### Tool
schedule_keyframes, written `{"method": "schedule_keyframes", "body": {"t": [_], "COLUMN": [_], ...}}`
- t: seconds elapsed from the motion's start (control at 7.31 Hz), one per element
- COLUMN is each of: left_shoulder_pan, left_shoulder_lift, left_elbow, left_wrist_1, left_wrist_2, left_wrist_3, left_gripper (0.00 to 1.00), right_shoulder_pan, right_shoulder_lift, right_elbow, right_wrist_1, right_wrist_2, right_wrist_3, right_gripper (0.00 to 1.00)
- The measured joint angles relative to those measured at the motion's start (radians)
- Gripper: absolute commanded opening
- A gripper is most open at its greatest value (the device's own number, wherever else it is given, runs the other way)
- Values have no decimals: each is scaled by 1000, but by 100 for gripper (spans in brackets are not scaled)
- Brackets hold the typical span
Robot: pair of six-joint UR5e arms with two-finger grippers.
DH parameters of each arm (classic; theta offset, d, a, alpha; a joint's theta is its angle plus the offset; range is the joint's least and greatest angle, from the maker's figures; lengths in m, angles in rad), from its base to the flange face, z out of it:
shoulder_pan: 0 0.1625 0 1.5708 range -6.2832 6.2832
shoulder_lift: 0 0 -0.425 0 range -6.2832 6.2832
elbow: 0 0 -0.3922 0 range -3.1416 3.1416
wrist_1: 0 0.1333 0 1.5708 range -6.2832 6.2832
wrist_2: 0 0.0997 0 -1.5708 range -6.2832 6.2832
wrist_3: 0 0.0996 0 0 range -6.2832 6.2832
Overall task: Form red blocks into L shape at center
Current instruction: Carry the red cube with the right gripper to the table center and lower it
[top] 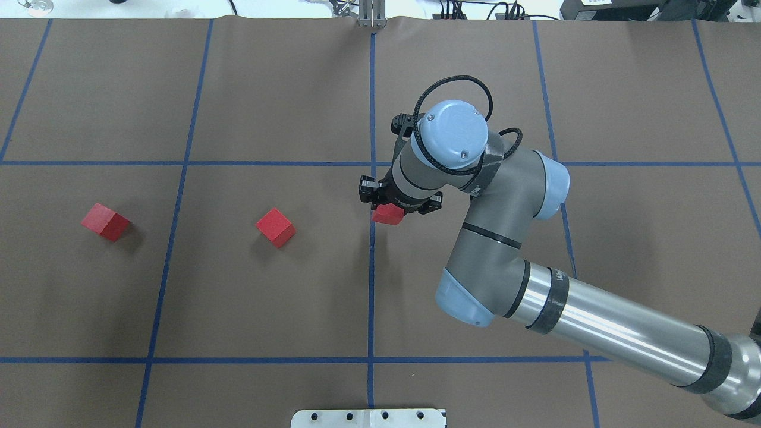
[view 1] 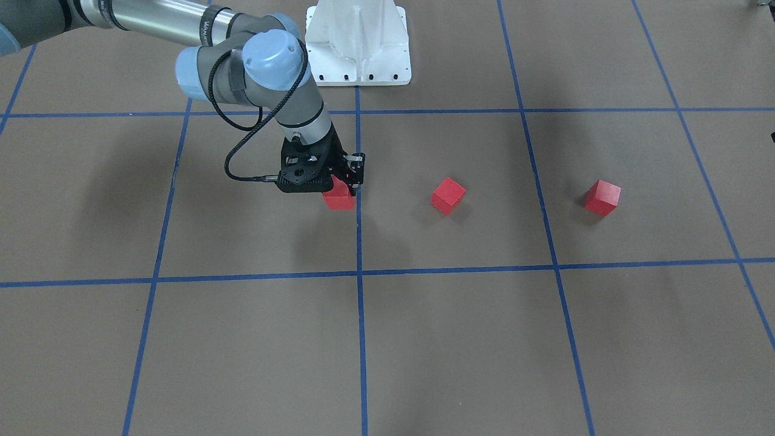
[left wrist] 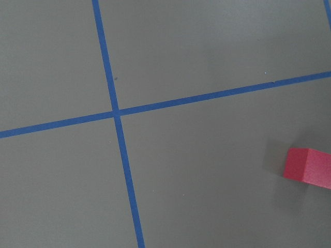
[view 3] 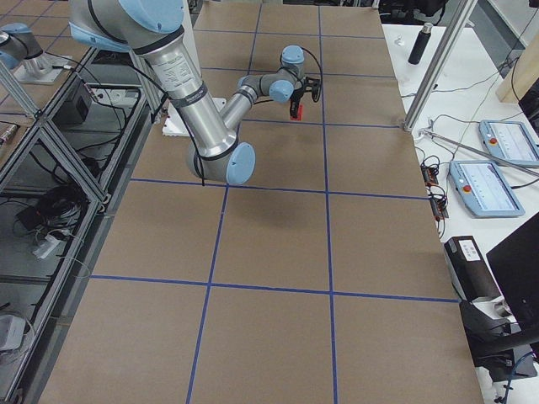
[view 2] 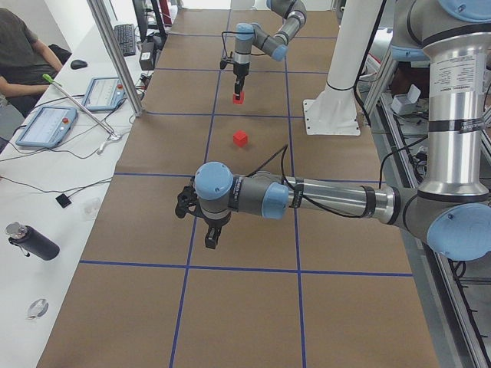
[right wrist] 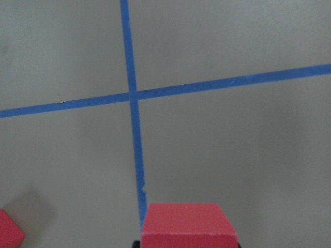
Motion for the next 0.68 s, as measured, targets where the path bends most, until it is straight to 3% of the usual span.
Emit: {"method": "schedule_keyframes", "body": {"t": [0.27, 0.68], "left_shoulder_pan": [1, 2], "left_shoulder_lift": [0, 0], "left_elbow": [0, 8], "left_wrist_1": [0, -1], "left_wrist_2": [-6, -15], "left_wrist_3": [0, 0], "left_gripper": [100, 100], "right_shoulder_pan": [-18, -53], "right_shoulder_lift": [17, 26], "right_elbow": [-37, -63], "right_wrist_1": [-2, -3], "right_wrist_2": [-2, -27], "right_wrist_3": [10, 7], "right_gripper": [0, 25]}}
